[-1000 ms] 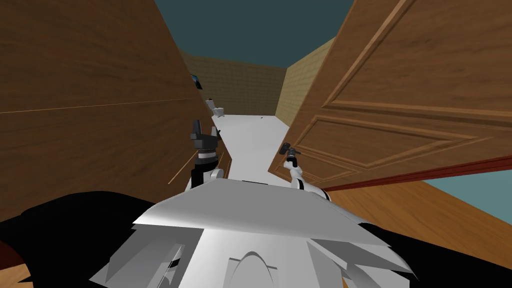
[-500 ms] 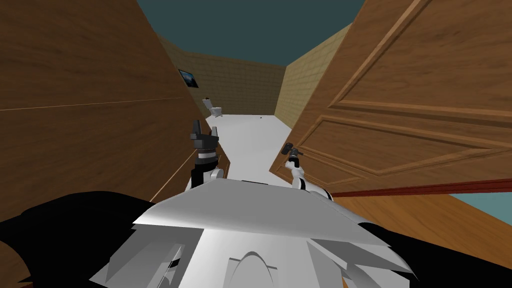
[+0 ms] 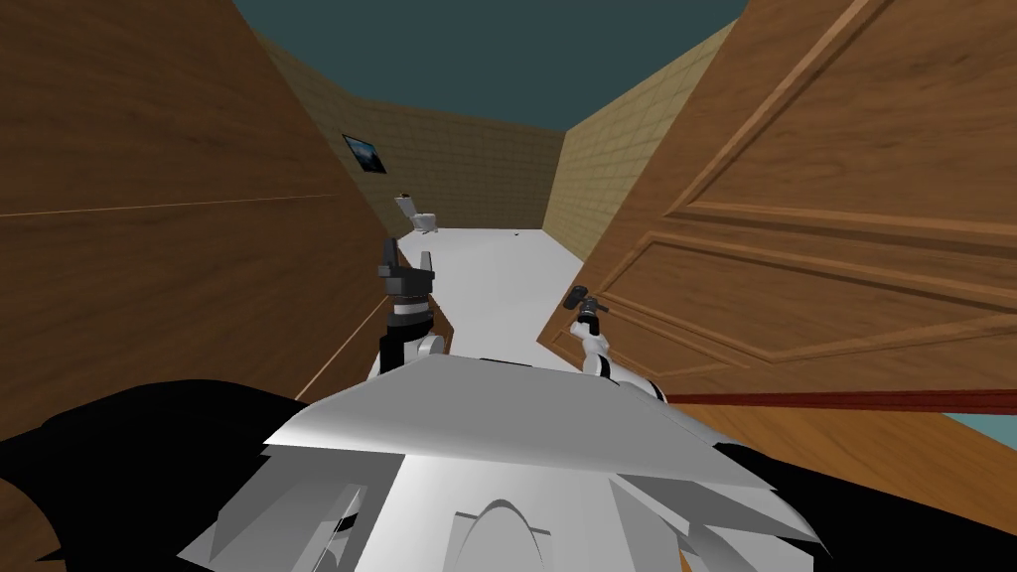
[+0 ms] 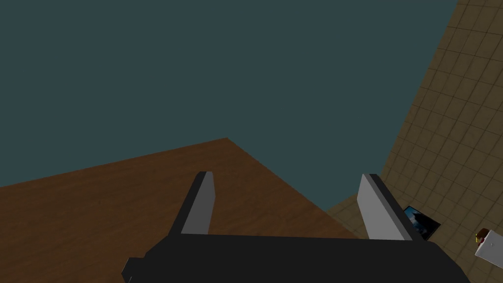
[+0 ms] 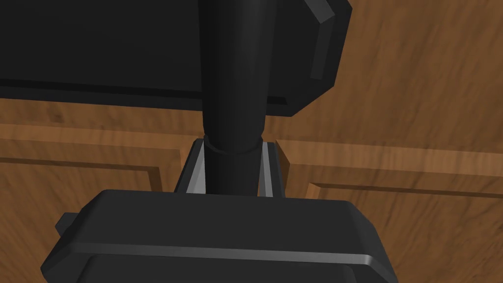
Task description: Push the door open
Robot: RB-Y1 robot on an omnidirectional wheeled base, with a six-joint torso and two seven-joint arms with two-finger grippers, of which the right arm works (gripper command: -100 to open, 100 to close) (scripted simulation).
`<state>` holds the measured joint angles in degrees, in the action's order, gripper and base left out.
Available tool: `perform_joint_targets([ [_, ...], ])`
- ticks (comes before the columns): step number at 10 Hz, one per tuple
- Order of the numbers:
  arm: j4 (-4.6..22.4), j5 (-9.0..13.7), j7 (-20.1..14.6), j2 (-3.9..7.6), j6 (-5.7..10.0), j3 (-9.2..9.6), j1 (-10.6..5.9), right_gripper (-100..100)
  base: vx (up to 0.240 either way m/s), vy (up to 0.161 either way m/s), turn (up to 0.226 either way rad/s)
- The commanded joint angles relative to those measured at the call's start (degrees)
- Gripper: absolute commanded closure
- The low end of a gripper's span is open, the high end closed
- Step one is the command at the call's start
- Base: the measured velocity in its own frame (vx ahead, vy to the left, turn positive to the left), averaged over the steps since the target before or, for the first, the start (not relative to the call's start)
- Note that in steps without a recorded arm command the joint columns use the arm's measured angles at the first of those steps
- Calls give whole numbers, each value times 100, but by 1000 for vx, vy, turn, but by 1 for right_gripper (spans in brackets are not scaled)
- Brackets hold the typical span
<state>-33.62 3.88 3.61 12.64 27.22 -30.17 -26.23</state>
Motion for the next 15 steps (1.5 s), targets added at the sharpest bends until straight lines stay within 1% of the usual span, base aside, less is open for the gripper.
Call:
perform_joint_targets([
  [1, -117, 40, 27, 83, -17, -126, 100, 100, 214, 36, -64],
  [3, -110, 86, 71, 148, -11, -266, 136, 100, 207, 71, -71],
  [4, -110, 86, 71, 148, -11, -266, 136, 100, 124, 27, -41],
  [5, -103, 131, 114, 212, -5, -405, 172, 100, 176, 9, -48],
  [6, -103, 131, 114, 212, -5, -405, 172, 100, 182, 30, -46],
  [7, -98, 164, 145, 258, -1, -505, 198, 100, 182, 58, -72],
  [9, -94, 195, 174, 302, 3, -601, 223, 100, 189, 47, -64],
  [10, -90, 224, 201, 342, 6, -689, 246, 100, 163, 68, -49],
  [12, -85, 258, 233, 390, 11, -793, 273, 100, 214, 59, -86],
  [13, -85, 258, 233, 390, 11, -793, 273, 100, 139, 19, -48],
  [14, -80, 285, 260, 429, 14, -877, 294, 100, 158, 14, -32],
  [15, -79, 296, 270, 444, 16, -911, 303, 100, 205, 27, -39],
])
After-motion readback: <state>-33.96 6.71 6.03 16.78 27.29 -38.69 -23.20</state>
